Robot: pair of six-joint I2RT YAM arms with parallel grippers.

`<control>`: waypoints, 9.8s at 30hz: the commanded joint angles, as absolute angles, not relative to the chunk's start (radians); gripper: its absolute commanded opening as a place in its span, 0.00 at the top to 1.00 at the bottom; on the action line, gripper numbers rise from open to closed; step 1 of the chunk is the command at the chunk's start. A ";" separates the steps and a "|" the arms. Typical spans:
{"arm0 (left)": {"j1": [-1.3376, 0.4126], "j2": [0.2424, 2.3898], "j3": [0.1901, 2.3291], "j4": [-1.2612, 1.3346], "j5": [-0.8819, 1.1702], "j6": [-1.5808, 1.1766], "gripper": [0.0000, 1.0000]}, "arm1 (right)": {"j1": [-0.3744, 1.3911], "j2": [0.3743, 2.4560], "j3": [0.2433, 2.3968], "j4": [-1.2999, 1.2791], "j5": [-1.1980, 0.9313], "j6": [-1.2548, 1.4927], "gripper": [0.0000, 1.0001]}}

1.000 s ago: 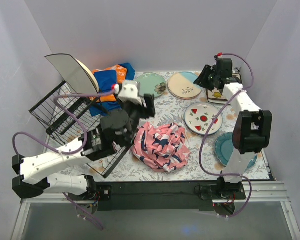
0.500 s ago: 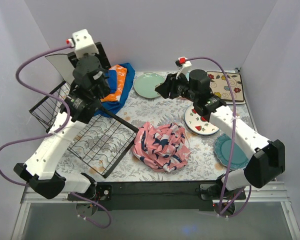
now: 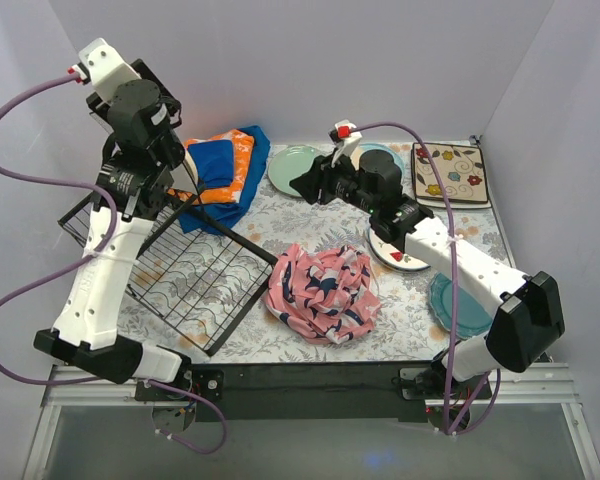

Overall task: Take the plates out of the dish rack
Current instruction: Place the plate at the center of the board, then unload the plate from the dish rack, then place the plate at the corner of the board.

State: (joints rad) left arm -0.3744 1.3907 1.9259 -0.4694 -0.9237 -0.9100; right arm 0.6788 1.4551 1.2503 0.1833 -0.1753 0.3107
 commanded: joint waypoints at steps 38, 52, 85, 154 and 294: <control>-0.322 1.269 1.526 -0.394 -1.043 -1.008 0.65 | 0.693 1.454 1.204 0.153 -0.005 0.256 0.52; -0.322 1.275 1.437 -0.348 -1.000 -1.045 0.65 | 0.693 1.457 1.224 0.130 -0.006 0.258 0.52; -0.319 1.325 1.483 -0.354 -0.963 -0.964 1.00 | 0.693 1.488 1.229 0.129 -0.037 0.270 0.53; -0.476 1.252 1.371 0.225 -1.022 -0.376 1.00 | 0.811 2.056 1.516 0.089 -0.235 0.235 0.50; -1.227 1.824 0.865 1.318 -0.649 0.759 1.00 | 0.124 1.769 1.229 -0.048 -1.242 0.383 0.99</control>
